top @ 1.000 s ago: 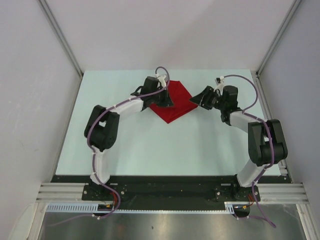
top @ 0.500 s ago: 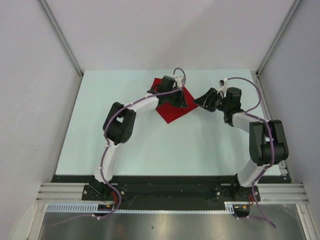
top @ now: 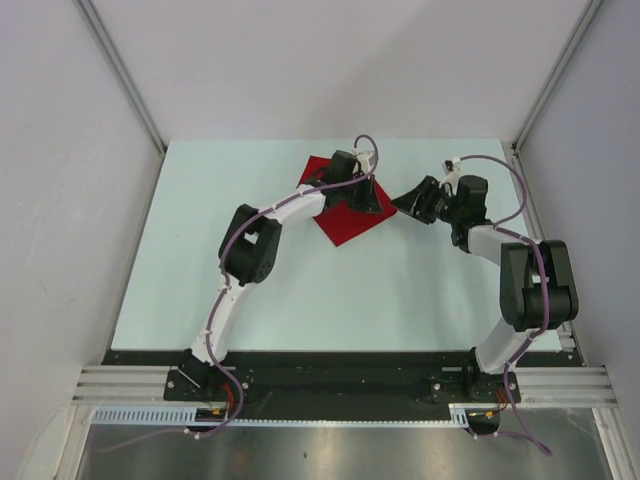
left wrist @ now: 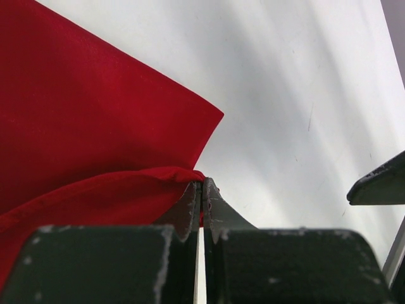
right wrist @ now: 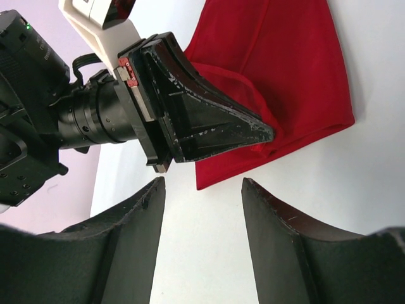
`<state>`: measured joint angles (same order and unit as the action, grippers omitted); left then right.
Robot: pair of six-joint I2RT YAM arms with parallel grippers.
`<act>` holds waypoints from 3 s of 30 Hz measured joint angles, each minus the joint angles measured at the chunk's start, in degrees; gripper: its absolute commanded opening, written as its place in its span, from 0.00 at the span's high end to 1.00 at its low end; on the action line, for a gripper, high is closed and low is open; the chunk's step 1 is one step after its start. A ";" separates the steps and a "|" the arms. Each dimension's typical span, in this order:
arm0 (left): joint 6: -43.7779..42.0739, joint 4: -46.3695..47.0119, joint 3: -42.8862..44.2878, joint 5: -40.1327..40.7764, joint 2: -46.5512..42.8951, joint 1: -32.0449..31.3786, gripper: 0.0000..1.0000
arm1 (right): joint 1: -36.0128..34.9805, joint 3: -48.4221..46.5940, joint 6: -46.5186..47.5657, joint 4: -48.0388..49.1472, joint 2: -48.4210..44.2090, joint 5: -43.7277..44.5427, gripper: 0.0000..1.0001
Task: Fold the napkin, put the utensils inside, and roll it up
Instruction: Fold the napkin, then roll the napkin with the utensil
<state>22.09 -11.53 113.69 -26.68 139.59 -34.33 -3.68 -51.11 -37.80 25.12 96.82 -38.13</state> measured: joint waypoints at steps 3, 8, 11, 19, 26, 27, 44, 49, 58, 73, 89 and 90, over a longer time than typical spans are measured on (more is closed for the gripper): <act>0.37 -0.04 1.36 -0.09 1.20 -0.02 1.00 | 0.28 0.22 0.24 -0.11 0.00 -0.20 0.43; 0.92 -0.04 3.80 -0.15 3.08 0.00 1.00 | 0.68 0.22 0.37 -0.37 0.00 -0.37 0.43; 1.25 -0.13 5.64 -0.39 4.07 -0.02 1.00 | 0.83 0.22 0.37 -0.46 0.11 -0.42 0.43; 1.92 0.07 8.46 -0.59 5.81 -0.02 1.00 | 1.11 0.22 0.42 -0.50 0.81 -0.96 0.43; 2.21 0.00 11.08 -0.79 8.20 0.00 1.00 | 1.40 0.22 0.52 -0.85 2.10 -1.42 0.43; 2.34 0.02 11.41 -0.79 8.44 -0.02 1.00 | 1.46 0.22 0.55 -0.92 2.21 -1.42 0.43; 5.03 2.23 14.58 -2.08 11.56 -0.02 1.00 | 2.49 0.20 1.14 -1.38 3.52 -1.70 0.43; 5.73 2.89 15.37 -2.16 12.17 -0.02 1.00 | 2.64 0.20 1.42 -1.46 4.13 -1.99 0.43; 6.56 3.74 17.27 -2.47 13.84 -0.22 1.00 | 3.02 0.09 1.46 -1.51 4.33 -2.36 0.43; 8.07 4.79 17.79 -3.63 14.97 -0.44 0.22 | 4.02 -2.21 3.19 -2.47 6.16 -2.01 0.40; 9.18 10.36 3.58 -3.41 -0.87 2.49 0.09 | 6.88 -14.49 4.83 -5.79 19.74 -0.79 0.40; 8.92 10.54 1.22 -3.32 -3.17 3.10 0.09 | 6.82 -15.76 4.83 -6.08 20.94 -0.81 0.40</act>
<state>31.00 -0.99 114.91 -30.00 136.42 -31.22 3.14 -66.87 -32.97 19.05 117.75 -38.94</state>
